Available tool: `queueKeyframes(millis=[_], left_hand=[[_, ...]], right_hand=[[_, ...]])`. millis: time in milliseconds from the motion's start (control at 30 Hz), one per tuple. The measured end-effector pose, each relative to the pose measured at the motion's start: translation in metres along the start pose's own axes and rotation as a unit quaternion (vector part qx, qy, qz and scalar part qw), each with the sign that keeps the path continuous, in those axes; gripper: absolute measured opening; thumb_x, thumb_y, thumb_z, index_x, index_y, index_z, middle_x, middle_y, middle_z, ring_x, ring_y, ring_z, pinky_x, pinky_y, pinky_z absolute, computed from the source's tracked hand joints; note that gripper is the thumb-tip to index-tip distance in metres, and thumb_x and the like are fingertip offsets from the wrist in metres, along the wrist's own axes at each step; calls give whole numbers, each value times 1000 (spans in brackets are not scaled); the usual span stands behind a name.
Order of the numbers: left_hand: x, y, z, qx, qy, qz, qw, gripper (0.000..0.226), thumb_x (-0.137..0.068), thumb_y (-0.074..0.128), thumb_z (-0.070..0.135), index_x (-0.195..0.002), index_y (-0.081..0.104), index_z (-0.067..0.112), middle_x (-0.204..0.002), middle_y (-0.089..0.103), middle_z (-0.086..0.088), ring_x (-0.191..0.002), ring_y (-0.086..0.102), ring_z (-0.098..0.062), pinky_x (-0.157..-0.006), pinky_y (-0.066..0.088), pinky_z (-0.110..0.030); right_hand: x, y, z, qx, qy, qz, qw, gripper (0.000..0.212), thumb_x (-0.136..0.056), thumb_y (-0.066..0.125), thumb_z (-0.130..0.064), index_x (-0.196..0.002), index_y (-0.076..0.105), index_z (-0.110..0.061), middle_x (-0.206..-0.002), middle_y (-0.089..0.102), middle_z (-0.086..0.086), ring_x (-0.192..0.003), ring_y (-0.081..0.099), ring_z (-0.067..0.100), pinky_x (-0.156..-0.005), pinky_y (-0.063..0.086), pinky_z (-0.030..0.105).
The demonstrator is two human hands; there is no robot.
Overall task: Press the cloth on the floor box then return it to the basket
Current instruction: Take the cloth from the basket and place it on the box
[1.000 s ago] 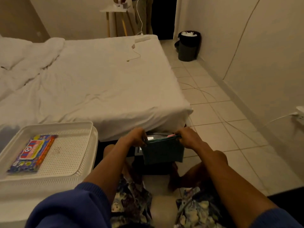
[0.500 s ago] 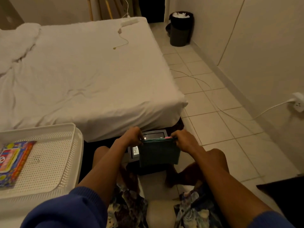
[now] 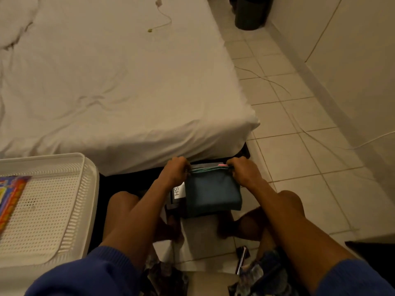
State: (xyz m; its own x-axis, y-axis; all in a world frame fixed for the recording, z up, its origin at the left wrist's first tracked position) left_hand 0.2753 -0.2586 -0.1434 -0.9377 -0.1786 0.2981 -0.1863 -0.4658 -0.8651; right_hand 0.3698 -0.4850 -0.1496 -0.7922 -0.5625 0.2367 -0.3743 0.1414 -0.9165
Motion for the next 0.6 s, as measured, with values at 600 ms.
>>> queueKeyframes(millis=[600], left_hand=[[-22,36,-25,73,-42,125,989,30,-85,65,18,-114,64,23,-107,69,-7,-101,64,-31,-75,50,-38]], right_hand=[[-30,52,2,20,59,108,992,26,-90,60,-12,-115,65,-15,-117,64,12,-105,58,32,-85,50,40]])
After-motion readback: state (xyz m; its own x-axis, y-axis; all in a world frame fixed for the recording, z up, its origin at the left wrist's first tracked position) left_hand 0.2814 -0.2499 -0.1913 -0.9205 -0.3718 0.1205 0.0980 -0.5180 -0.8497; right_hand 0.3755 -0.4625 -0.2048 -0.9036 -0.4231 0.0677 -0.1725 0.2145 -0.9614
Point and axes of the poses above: each hand's wrist, its own x-axis away from the middle knuckle, its own y-axis out of the palm, z = x × y, the point moved 1 cm from there along -x, towards the middle knuckle
